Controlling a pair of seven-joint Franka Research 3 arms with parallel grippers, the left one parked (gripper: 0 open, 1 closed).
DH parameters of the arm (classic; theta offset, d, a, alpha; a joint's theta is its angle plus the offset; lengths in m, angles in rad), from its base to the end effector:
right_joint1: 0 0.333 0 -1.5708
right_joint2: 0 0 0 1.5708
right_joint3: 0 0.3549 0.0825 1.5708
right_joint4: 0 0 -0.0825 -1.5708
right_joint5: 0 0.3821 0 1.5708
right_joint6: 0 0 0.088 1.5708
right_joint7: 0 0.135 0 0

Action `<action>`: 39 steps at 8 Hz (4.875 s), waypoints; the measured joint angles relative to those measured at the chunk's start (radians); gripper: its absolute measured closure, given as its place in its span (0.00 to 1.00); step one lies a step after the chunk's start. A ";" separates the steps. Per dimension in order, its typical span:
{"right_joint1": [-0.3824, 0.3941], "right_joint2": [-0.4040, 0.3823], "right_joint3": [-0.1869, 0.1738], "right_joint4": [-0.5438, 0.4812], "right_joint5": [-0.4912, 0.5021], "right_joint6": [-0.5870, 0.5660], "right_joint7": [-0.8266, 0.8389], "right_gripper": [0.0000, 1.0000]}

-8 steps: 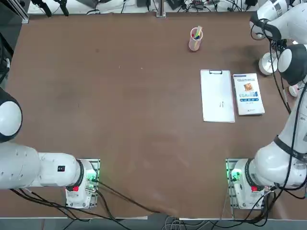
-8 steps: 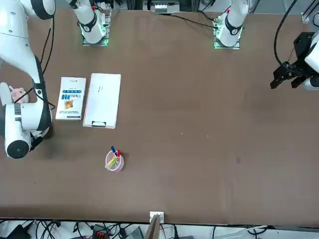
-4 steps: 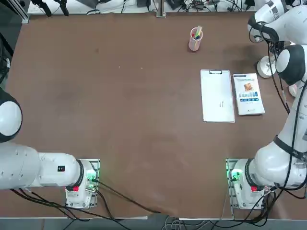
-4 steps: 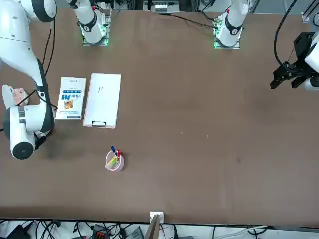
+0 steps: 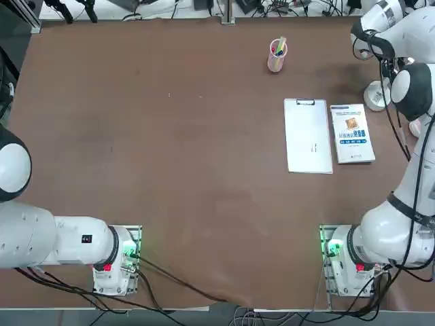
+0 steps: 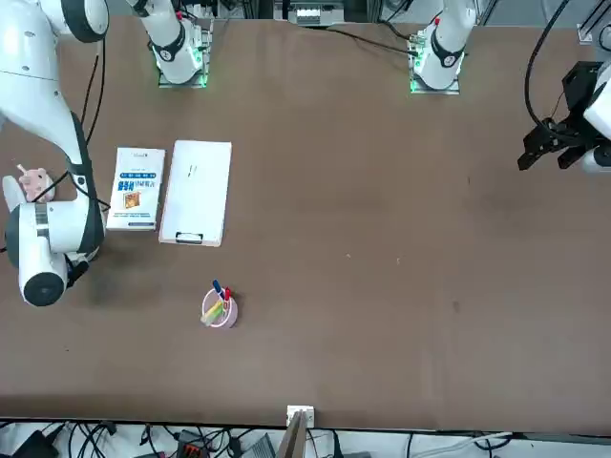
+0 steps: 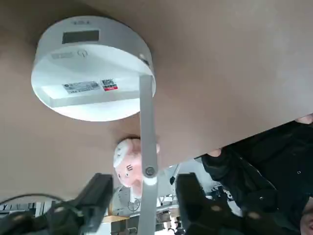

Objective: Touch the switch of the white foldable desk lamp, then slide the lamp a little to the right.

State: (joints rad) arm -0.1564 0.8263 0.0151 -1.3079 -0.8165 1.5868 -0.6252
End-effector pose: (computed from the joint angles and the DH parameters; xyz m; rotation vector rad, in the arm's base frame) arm 0.6897 -0.1990 0.2520 2.2630 0.8735 -1.0063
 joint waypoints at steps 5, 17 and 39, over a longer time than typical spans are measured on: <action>0.124 -0.008 0.019 0.097 0.000 0.005 -0.002 0.00; 0.272 -0.602 0.023 0.008 0.702 -0.302 0.439 0.00; 0.136 -0.807 0.013 -0.265 0.809 -0.023 0.826 0.00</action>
State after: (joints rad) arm -0.0208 0.0190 0.0281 -1.5733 -0.0075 1.5637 0.2006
